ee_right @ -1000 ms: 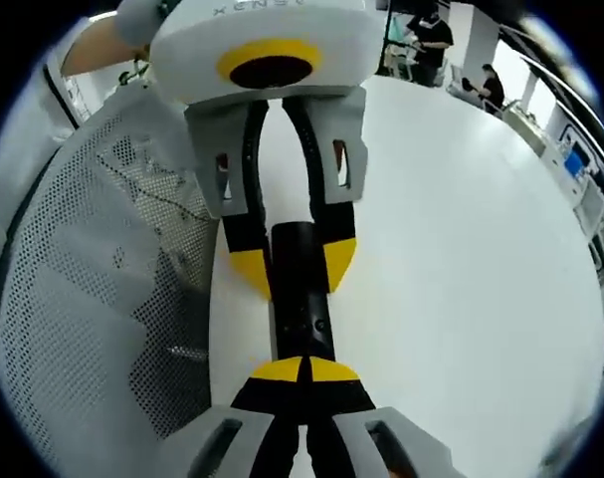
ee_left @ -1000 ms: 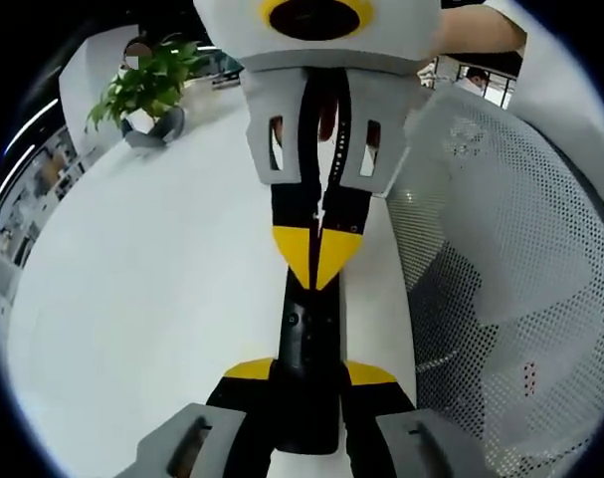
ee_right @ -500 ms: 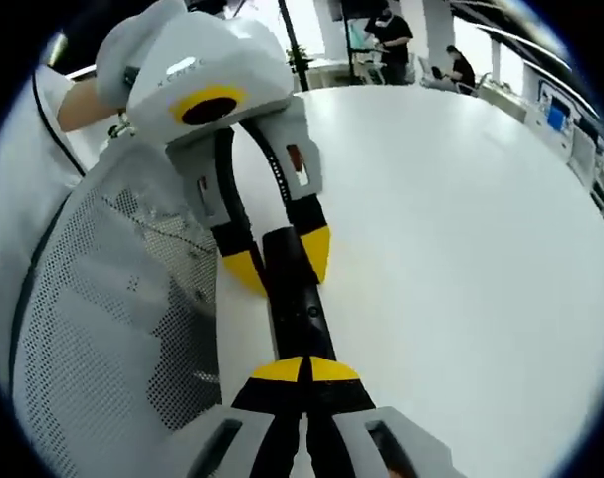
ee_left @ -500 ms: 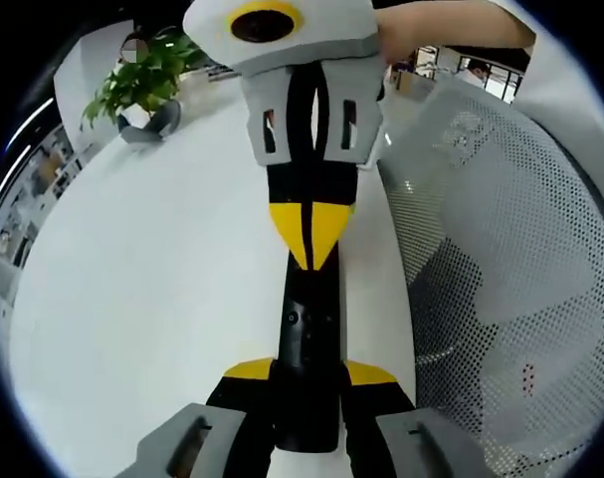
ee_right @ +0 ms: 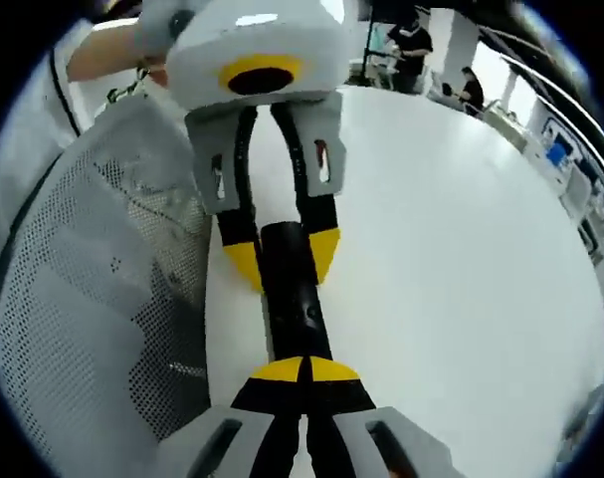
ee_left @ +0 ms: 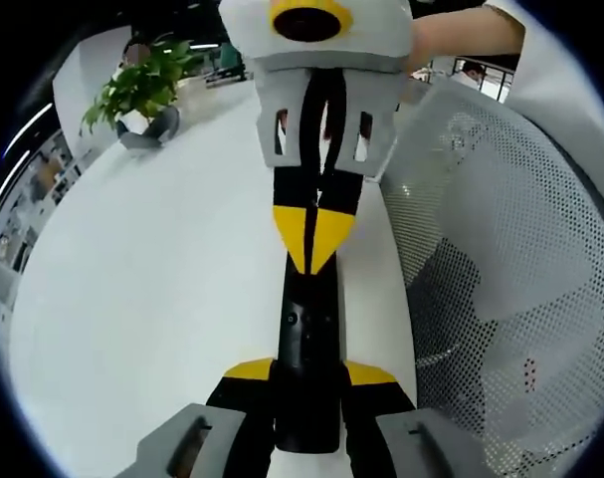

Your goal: Press the specified remote control buttons in sequence, fully releasing each button before pressing the next.

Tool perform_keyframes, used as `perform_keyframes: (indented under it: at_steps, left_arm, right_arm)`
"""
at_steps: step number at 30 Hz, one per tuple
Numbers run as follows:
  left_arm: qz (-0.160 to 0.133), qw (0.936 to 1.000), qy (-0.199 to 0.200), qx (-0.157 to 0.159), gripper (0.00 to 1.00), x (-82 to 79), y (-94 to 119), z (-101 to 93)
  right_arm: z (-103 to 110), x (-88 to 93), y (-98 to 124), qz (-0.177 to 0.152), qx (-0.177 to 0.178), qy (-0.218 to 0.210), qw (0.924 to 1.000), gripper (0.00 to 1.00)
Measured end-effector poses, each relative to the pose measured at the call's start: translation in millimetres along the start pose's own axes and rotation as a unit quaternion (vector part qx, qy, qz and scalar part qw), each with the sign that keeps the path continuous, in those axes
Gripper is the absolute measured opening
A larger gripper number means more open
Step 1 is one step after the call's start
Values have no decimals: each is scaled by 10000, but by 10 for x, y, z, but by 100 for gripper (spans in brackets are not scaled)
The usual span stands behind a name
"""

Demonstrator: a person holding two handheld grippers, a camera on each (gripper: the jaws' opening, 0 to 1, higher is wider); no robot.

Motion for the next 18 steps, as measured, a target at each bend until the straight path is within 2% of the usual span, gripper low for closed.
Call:
perform_keyframes:
  at_steps: [2, 3, 4, 10, 14, 17, 18]
  left_arm:
    - [9, 10000, -3, -2, 25, 0, -2, 1]
    - [13, 10000, -11, -1, 25, 1, -2, 2]
    - [16, 10000, -12, 2, 25, 2, -4, 3]
    - [42, 10000, -42, 16, 25, 3, -7, 4]
    - [56, 10000, -42, 17, 25, 2, -7, 2]
    - [55, 10000, -44, 22, 25, 3, -8, 3]
    - [51, 10000, -54, 31, 25, 4, -9, 5]
  right_arm:
    - [8, 15, 6, -104, 79, -86, 9999, 0]
    - [26, 12, 6, -85, 88, -17, 9999, 0]
    - [24, 2, -5, -67, 125, 251, 9996, 0]
    - [31, -37, -34, -40, 119, 428, 9990, 0]
    - [42, -81, -70, 251, 80, 791, 9965, 0]
    - [46, -98, -85, 539, 52, 1365, 9892, 0]
    - [58, -111, -92, 752, 16, 1861, 9797, 0]
Point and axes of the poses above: the point that each gripper's makers call its tool centre point, and the gripper's own axes: y roughly backward along the fingers, z roughly to its left, x roughly out of its underside, the point moved 3 cm from there along y, roughly backward along the fingers, and after that the axes turned 8 degrees about y, right-handed, at the moved point
